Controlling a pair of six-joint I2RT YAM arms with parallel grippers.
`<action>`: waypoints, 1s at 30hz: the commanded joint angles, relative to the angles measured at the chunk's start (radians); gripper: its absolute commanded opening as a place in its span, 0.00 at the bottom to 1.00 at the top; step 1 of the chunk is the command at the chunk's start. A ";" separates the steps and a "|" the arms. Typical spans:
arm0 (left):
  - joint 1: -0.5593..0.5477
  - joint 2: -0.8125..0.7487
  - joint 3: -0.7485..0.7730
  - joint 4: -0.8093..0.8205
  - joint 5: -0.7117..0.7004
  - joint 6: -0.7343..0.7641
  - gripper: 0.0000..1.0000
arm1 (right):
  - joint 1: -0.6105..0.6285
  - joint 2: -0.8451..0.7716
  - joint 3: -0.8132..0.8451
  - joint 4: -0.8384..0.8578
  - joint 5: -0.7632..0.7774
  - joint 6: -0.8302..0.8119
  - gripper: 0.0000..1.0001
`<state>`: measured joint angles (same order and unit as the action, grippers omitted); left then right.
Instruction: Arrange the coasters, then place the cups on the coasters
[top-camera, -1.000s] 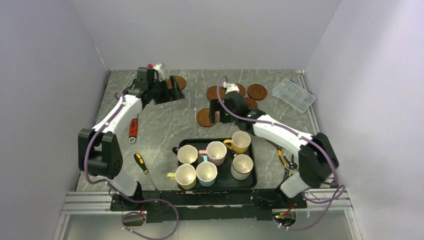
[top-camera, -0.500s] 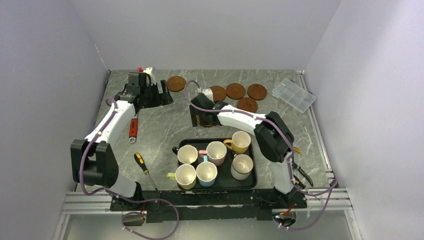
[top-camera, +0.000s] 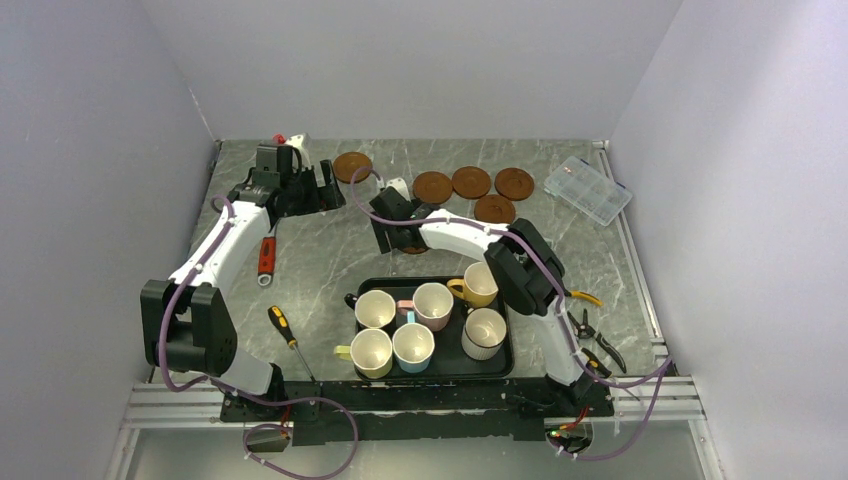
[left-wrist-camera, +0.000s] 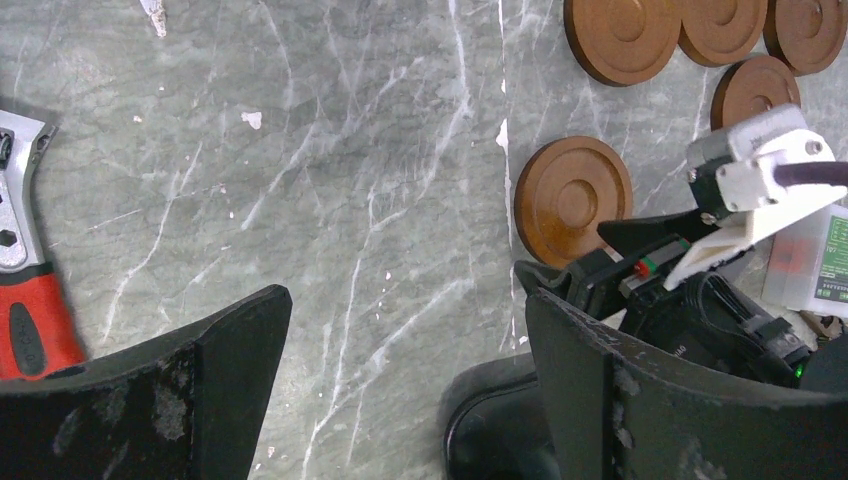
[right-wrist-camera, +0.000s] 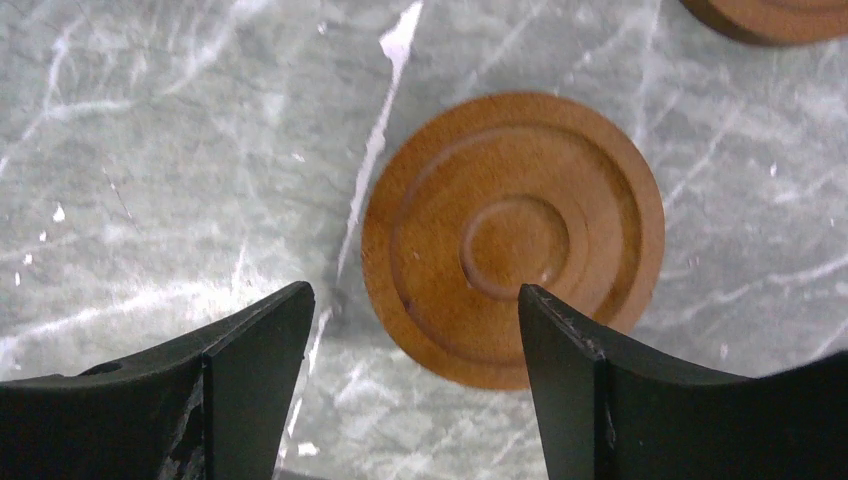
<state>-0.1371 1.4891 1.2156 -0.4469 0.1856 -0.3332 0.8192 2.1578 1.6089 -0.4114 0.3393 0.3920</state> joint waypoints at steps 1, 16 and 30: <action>-0.002 -0.018 0.010 0.004 0.006 0.013 0.94 | 0.001 0.050 0.084 0.046 0.011 -0.088 0.77; -0.003 -0.010 0.015 0.000 0.006 0.023 0.94 | -0.052 0.074 0.066 0.040 0.040 -0.093 0.51; -0.002 -0.007 0.012 0.000 0.001 0.022 0.94 | -0.196 -0.035 -0.134 0.121 -0.060 -0.041 0.49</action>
<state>-0.1371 1.4891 1.2156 -0.4541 0.1860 -0.3264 0.6647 2.1529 1.5246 -0.2749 0.3054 0.3252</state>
